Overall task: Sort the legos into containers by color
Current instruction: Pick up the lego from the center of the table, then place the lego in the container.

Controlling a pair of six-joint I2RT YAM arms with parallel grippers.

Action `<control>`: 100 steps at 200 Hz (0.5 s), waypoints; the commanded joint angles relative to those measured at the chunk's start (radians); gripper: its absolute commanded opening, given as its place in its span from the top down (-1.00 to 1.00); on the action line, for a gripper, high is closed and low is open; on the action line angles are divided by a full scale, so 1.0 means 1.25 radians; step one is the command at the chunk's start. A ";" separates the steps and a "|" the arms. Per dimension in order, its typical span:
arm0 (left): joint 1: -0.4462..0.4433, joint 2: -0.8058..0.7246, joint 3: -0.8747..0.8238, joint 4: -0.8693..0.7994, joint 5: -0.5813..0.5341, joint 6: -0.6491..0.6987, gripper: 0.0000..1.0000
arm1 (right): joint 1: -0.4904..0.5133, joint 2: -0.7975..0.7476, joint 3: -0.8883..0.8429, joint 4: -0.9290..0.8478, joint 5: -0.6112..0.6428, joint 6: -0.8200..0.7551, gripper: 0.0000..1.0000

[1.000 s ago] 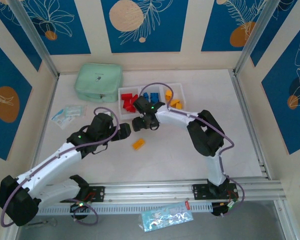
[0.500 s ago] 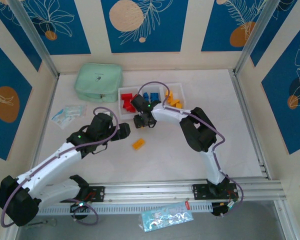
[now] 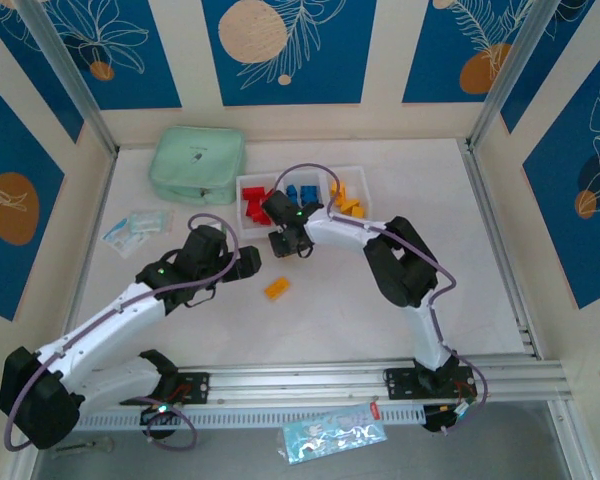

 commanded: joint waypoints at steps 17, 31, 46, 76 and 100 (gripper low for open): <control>0.009 0.011 0.029 0.005 0.045 0.003 -0.99 | -0.006 -0.146 -0.080 -0.003 -0.021 -0.004 0.43; 0.008 0.017 0.033 0.019 0.060 0.004 -0.99 | -0.024 -0.189 -0.108 -0.006 -0.027 -0.005 0.43; 0.008 0.032 0.038 0.041 0.079 0.004 -0.99 | -0.053 -0.232 -0.128 -0.012 -0.038 -0.003 0.43; -0.001 0.084 0.062 0.077 0.109 0.002 -0.99 | -0.134 -0.281 -0.134 -0.023 -0.050 -0.019 0.43; -0.014 0.134 0.093 0.095 0.115 0.002 -0.99 | -0.202 -0.274 -0.103 -0.023 -0.067 -0.032 0.42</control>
